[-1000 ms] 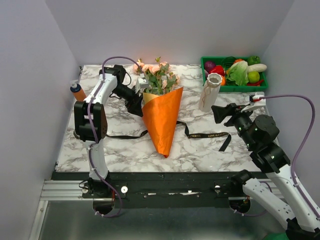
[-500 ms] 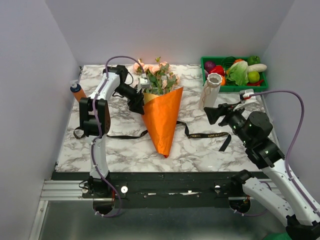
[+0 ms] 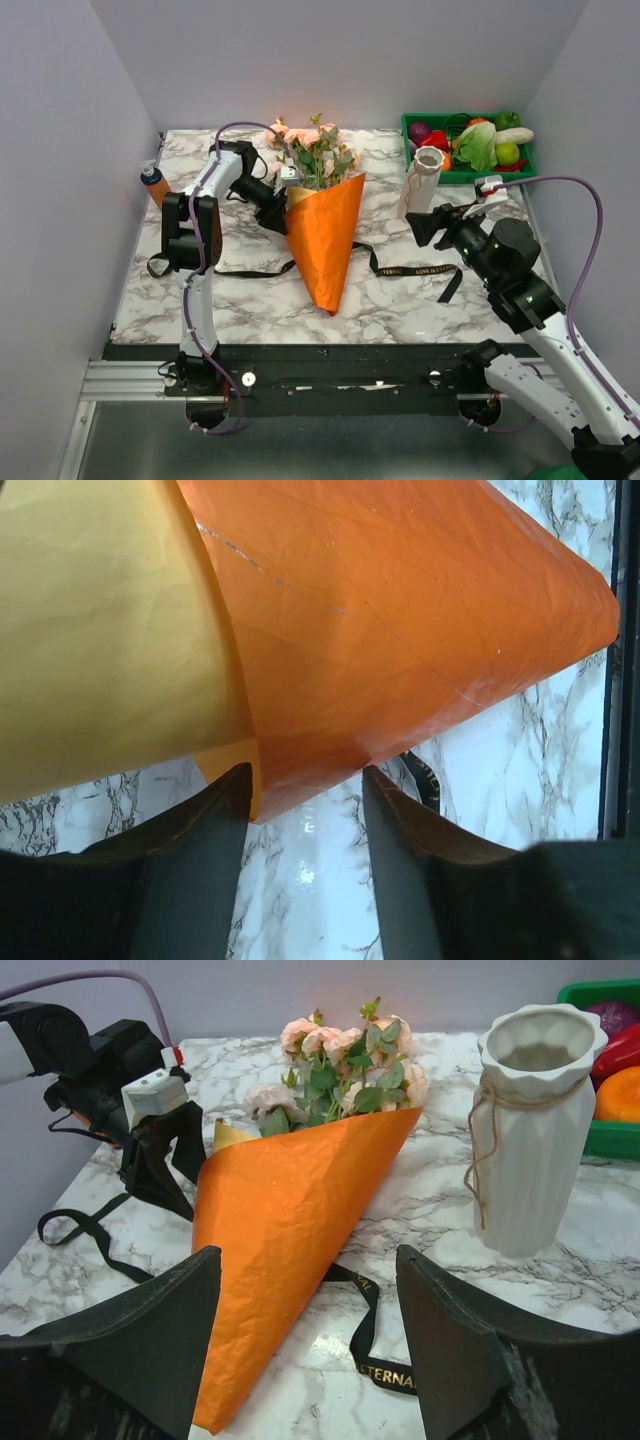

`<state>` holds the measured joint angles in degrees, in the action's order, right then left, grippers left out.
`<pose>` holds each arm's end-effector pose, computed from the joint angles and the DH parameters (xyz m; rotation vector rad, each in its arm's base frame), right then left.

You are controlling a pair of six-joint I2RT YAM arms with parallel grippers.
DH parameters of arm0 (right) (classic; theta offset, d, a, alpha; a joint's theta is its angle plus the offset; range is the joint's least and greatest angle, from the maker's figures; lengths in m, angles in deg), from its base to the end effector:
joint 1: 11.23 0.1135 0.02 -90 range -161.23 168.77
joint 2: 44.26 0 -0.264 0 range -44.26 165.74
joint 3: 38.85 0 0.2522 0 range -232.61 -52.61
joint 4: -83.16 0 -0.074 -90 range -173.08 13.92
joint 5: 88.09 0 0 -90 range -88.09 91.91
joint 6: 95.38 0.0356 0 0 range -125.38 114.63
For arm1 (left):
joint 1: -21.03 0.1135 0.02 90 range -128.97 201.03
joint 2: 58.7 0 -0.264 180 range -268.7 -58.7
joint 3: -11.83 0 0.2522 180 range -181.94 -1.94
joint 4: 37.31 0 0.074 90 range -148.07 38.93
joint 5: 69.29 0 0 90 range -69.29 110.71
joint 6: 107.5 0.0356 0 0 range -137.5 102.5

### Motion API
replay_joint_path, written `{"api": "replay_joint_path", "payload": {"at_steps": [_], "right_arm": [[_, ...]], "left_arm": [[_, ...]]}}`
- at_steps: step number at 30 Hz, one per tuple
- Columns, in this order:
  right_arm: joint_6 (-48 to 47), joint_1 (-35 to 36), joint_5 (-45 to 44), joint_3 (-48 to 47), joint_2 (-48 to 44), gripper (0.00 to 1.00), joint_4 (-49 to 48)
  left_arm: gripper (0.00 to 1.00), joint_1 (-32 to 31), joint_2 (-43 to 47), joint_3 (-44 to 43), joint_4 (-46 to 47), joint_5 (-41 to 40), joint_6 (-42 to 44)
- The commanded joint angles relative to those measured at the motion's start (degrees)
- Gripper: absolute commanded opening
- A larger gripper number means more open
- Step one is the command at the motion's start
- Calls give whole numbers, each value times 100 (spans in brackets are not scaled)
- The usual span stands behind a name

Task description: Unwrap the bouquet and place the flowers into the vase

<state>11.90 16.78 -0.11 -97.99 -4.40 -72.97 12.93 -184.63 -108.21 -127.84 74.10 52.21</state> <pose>0.1459 0.0762 0.3572 -0.1300 1.6773 0.5704 0.4070 -0.0868 0.2068 1.5221 1.9988 -1.1568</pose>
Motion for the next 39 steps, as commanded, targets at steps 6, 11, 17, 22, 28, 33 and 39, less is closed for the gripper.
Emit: {"api": "replay_joint_path", "payload": {"at_steps": [6, 11, 17, 22, 28, 33, 39], "right_arm": [[4, -24, 9, -146, -39, 77, -132], [48, -24, 62, -190, 5, 76, -141], [65, -24, 70, -190, -100, 76, -141], [65, -32, 62, -164, -197, 76, -132], [144, -24, 70, -102, -320, 76, -132], [206, -24, 70, -5, -496, 76, -106], [215, -24, -61, 56, -768, 77, 52]], "left_arm": [[34, -8, -37, 90, -444, -39, 227], [1, 1, 25, -191, -646, -118, 210], [0, 1, 261, -745, -989, -232, -177], [0, -86, 920, -815, -989, -320, -702], [0, -438, 1720, -605, -989, -417, -1065], [4, -850, 2090, -534, -971, -153, -1468], [22, -1352, 1994, -447, -507, -82, -2276]]}}
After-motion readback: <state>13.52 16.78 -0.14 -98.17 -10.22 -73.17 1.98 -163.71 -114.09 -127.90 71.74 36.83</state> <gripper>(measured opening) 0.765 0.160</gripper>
